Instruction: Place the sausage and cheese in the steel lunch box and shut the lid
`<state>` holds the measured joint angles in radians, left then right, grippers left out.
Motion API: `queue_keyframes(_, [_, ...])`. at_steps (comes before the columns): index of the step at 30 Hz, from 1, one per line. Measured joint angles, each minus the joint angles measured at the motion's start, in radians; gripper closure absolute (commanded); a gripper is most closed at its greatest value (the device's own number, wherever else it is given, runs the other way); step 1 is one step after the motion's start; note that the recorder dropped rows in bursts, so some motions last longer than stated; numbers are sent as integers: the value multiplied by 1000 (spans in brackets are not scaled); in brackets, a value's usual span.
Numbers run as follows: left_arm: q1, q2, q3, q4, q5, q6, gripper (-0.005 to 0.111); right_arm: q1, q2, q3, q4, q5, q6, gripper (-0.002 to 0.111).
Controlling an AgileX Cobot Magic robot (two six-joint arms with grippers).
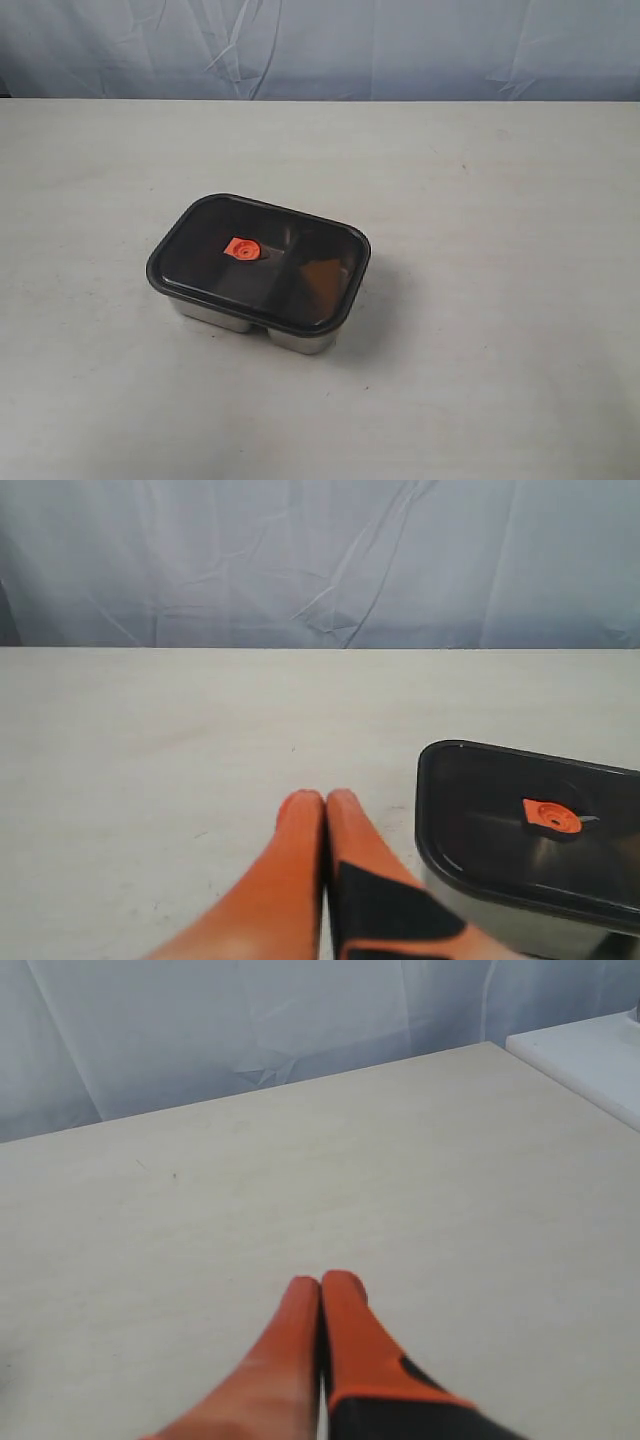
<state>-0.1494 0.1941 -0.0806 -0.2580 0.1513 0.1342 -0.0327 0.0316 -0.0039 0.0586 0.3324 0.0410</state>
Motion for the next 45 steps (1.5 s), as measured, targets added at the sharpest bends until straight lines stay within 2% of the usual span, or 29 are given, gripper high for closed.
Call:
queue_keyframes(5, [33, -93, 69, 2, 57, -74, 107, 0, 0, 0, 0, 0, 0, 108])
queue_keyframes(11, [58, -164, 77, 7, 84, -169, 107, 0, 0, 0, 0, 0, 0, 108])
queue_keyframes(28, [79, -187, 78, 99, 86, -178, 107, 0, 0, 0, 0, 0, 0, 108])
queue_keyframes(35, [157, -187, 78, 134, 86, -178, 107, 0, 0, 0, 0, 0, 0, 108])
queue_keyframes(45, [168, -187, 78, 143, 86, -178, 107, 0, 0, 0, 0, 0, 0, 108])
